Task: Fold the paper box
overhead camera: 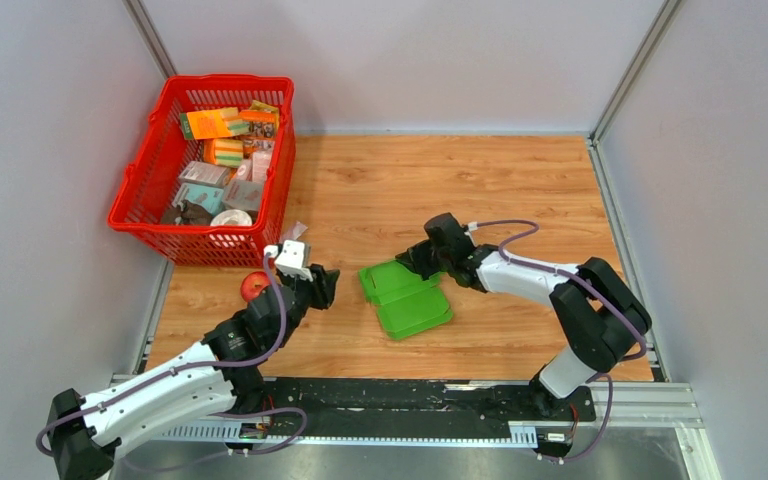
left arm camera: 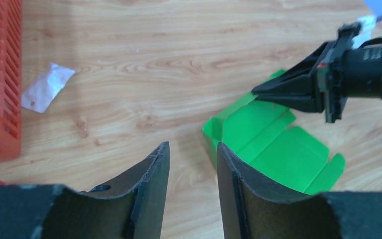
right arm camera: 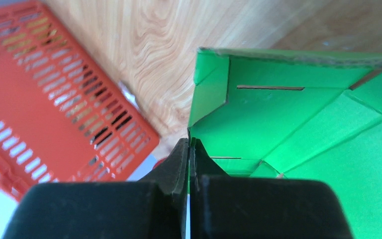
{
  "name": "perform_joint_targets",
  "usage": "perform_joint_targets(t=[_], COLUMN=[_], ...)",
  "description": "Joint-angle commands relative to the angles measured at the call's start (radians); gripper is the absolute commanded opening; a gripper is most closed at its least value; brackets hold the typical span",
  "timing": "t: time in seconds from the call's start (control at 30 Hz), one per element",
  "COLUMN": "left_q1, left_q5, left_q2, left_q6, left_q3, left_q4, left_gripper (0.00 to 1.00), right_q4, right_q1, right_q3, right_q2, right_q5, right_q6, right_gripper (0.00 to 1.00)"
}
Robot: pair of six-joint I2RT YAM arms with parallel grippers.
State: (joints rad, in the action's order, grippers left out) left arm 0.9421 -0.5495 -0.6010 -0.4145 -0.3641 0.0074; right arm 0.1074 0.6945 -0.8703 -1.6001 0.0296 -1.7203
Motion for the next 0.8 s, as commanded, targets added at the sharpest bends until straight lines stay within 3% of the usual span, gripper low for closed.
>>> perform_joint_targets(t=[0.0, 0.17, 0.3, 0.53, 0.77], left_q1=[0.001, -0.014, -0.089, -0.135, -0.137], left_q5=[0.052, 0.091, 0.19, 0.256, 0.345], left_q2=[-0.019, -0.115, -0.189, -0.24, -0.276], left_q6=[-0.007, -0.041, -0.046, 0.034, 0.088], left_q3=[0.042, 0.059, 0.059, 0.037, 0.059], left_q4=[-0.098, -0.029, 0.045, 0.088, 0.182], left_gripper=[0.49, 0.55, 0.61, 0.61, 0.54], right_q4=[-0.399, -0.555, -0.584, -0.681, -0.801], right_q1=[-0.027, -0.061, -0.066, -0.085, -0.121], right_q3=[0.132, 0.149, 0.155, 0.186, 0.198], right_q2=[0.061, 0.049, 0.049, -0.015, -0.067], right_q5=[-0.08, -0.191, -0.22, -0.324, -0.411], right_q6=[0.162, 0.237, 0.254, 0.272, 0.349], right_gripper=[0.0, 0.0, 0.0, 0.0, 0.0])
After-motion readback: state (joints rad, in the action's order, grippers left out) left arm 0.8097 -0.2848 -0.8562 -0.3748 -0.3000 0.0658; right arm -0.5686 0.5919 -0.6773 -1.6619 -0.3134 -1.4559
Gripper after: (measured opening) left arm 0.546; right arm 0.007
